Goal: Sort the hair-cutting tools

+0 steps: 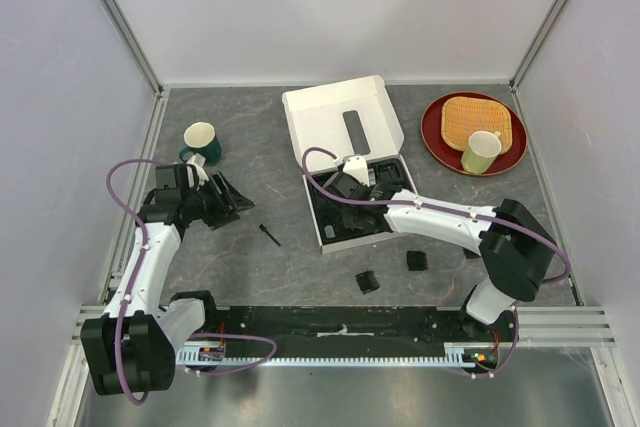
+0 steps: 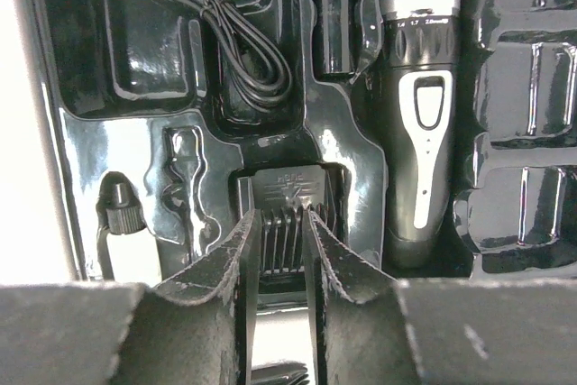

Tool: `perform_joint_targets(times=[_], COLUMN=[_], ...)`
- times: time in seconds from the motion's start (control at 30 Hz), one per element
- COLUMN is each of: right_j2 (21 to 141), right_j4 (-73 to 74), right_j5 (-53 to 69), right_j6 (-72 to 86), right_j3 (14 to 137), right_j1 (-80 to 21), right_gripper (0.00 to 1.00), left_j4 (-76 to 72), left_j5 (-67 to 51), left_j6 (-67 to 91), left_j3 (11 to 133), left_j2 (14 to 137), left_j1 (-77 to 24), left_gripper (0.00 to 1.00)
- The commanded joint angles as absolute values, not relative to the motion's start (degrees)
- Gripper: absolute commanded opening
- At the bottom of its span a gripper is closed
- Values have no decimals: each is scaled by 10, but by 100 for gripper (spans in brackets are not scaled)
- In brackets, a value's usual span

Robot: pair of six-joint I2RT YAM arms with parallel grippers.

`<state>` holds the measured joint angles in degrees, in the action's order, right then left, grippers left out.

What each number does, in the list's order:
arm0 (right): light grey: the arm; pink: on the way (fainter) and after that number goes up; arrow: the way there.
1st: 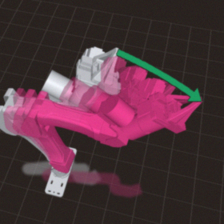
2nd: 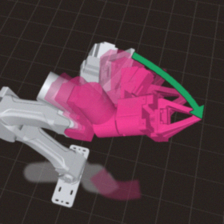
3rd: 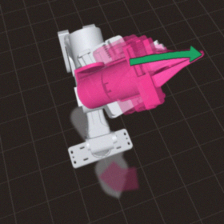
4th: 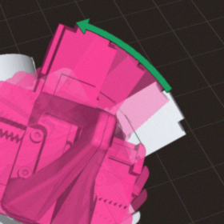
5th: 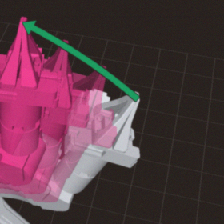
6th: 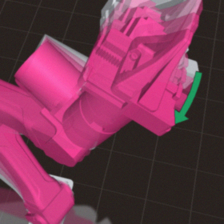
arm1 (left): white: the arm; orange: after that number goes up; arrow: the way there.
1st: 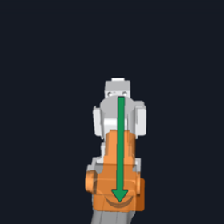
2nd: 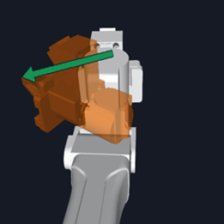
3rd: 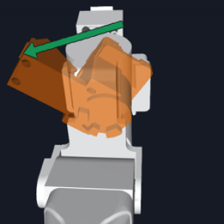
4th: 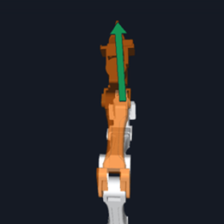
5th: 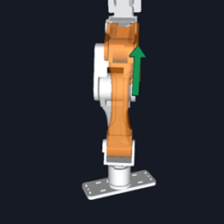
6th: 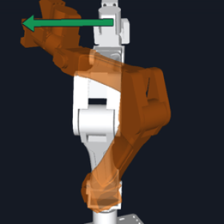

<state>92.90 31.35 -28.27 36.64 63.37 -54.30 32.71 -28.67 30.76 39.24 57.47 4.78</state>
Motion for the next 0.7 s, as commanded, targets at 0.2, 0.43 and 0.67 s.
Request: perform_joint_targets(times=[0.2, 0.43, 0.67], right_j2=[966, 939, 901], right_j4=[305, 310, 314], right_j5=[-269, -277, -261], right_j6=[367, 365, 332], right_j3=[637, 650, 679], right_j1=[-540, -540, -542], right_gripper=[29, 33, 49], left_j4=[314, 314, 315], left_j5=[-295, -296, -292], left_j6=[284, 284, 283], left_j3=[393, 392, 394], left_j2=[567, 567, 563], left_j1=[50, 50, 50], left_gripper=[63, 63, 63])
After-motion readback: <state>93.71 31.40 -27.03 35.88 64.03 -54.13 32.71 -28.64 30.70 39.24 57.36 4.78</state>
